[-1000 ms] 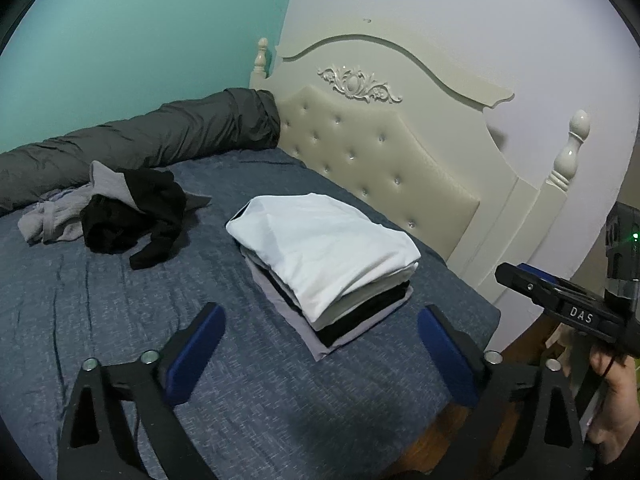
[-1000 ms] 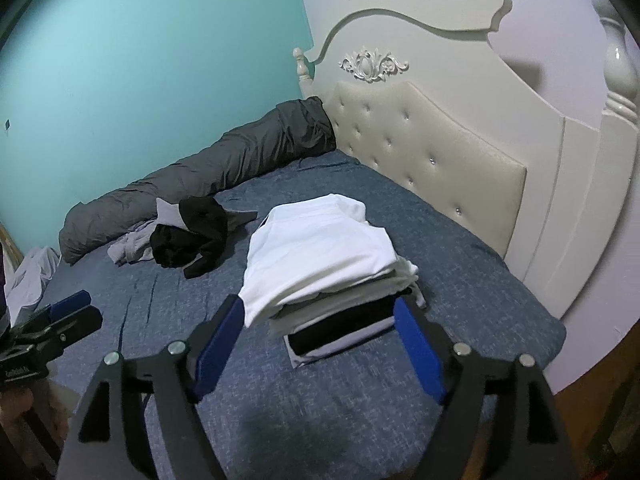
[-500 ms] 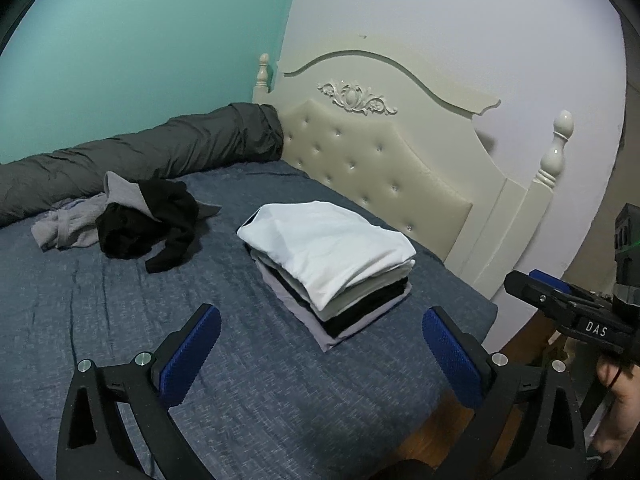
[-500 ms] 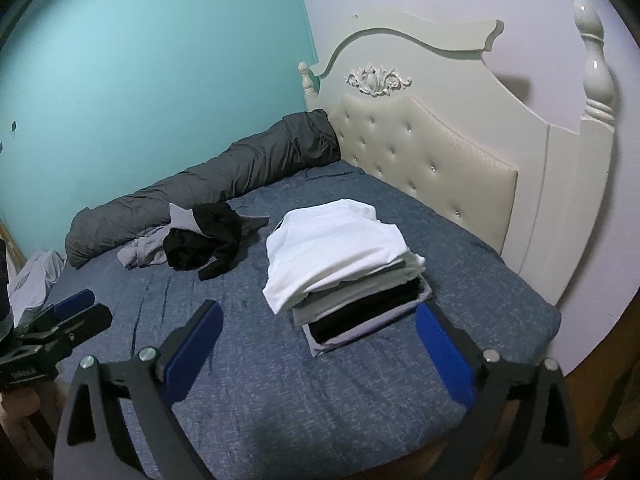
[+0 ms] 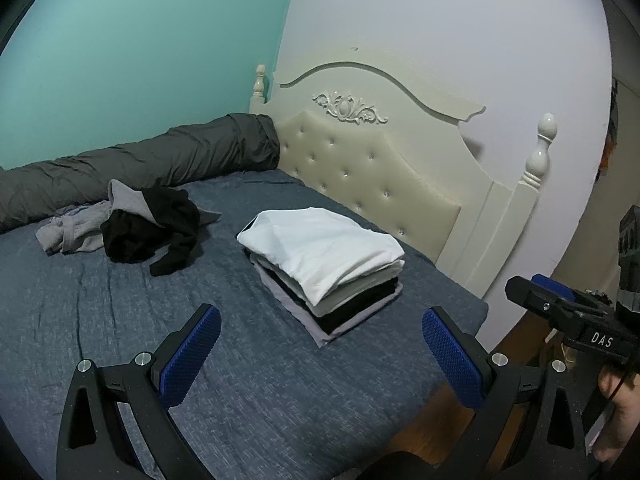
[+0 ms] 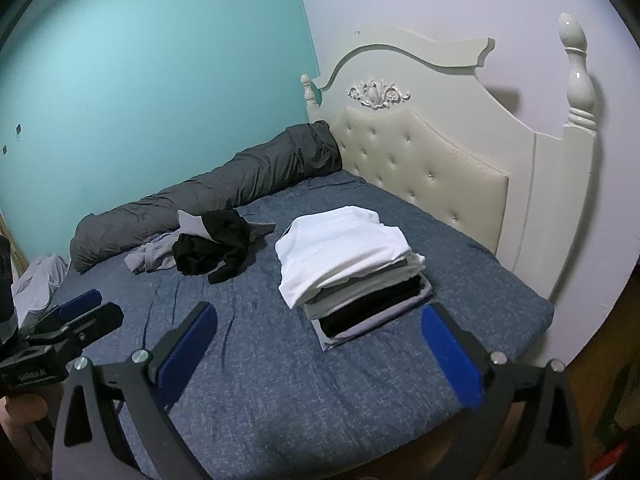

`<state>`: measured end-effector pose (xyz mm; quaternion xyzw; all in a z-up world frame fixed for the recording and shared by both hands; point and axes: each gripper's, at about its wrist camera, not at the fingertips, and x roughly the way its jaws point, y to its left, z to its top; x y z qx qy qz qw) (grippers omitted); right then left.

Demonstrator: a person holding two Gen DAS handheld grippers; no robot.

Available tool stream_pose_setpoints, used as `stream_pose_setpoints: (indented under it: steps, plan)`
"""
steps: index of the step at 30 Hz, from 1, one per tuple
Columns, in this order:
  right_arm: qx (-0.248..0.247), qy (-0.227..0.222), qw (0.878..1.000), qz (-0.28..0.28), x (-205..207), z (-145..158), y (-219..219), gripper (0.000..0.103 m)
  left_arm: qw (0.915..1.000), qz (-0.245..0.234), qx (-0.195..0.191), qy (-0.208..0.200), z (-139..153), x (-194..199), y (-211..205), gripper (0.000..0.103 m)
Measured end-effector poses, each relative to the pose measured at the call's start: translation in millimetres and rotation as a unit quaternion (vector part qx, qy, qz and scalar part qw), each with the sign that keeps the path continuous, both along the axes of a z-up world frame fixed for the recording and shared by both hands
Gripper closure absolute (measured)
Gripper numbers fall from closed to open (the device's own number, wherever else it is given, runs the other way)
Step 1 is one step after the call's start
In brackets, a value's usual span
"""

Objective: Fold clothes

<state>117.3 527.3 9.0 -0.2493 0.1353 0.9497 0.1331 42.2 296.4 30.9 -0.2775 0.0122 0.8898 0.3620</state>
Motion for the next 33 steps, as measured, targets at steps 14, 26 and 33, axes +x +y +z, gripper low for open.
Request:
stream_pose_setpoints:
  steps: [14,26,33]
  plan:
    - [0.012,0.009,1.0,-0.009,29,0,-21,0.001,0.9997,-0.012,-0.002,0.019,6,26,-11,0.0]
    - [0.022,0.015,1.0,-0.012,47,-2,-39,0.0,0.9996,-0.018,-0.007,0.019,1,40,-18,0.0]
    - [0.018,0.014,1.0,-0.011,53,-7,-46,0.0,0.9996,-0.011,-0.008,0.023,-2,43,-27,0.0]
